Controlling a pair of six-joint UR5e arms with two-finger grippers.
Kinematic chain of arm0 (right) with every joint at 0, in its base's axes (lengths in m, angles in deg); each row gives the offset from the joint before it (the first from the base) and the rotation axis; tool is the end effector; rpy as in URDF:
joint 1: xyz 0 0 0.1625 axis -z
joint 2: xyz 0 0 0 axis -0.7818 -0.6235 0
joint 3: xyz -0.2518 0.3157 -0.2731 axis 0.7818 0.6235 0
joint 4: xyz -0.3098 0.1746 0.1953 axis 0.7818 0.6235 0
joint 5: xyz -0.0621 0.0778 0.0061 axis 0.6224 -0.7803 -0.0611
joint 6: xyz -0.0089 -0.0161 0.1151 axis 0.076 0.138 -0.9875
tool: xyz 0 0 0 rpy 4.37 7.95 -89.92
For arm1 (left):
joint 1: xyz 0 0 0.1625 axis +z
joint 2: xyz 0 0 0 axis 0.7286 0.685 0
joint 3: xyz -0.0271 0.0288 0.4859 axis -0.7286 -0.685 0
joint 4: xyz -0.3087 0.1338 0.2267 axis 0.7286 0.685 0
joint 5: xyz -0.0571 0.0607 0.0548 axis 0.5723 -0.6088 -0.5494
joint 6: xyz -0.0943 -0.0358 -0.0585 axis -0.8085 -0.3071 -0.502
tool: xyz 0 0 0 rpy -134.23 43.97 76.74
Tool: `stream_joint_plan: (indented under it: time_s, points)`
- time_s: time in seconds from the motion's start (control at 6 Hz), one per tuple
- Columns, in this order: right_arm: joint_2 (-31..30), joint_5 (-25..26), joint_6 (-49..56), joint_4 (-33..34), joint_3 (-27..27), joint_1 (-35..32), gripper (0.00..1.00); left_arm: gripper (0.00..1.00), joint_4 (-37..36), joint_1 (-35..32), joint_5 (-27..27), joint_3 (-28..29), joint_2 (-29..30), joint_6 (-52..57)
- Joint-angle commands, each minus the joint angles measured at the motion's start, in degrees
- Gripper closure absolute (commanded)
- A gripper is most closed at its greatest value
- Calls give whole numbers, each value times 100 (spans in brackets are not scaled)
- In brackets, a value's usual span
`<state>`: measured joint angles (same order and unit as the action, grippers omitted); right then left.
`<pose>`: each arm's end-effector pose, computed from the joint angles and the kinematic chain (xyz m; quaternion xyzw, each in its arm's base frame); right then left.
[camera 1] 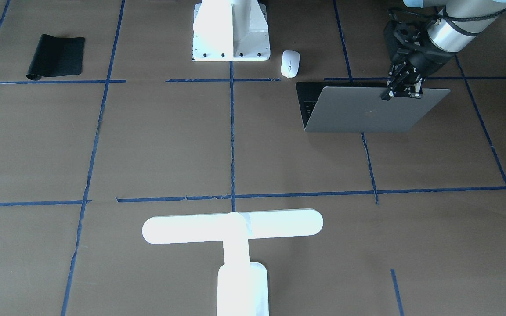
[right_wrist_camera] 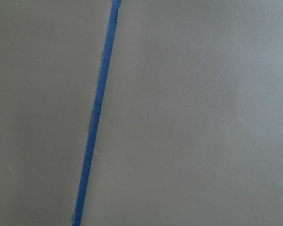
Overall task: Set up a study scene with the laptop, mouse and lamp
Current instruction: 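Slide the laptop with the left gripper toward the white lamp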
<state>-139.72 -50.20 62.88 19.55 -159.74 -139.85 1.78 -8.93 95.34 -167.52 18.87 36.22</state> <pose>0.0463 -0.3415 0.7946 0.0060 -0.3577 -0.0963 0.9288 0.2553 -0.4716 0.3739 0.3441 0.3232 0.6235 0.6232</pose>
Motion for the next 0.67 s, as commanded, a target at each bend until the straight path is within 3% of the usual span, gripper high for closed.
stream_joint_plan:
  time_s: [0.0,0.5]
  points:
    - [0,0,0,-5,0,1,0,99,-672,-73,-225,486,1173,-360]
    - [0,-9,0,-5,0,1,0,99,-535,-3,-236,1847,2600,-908]
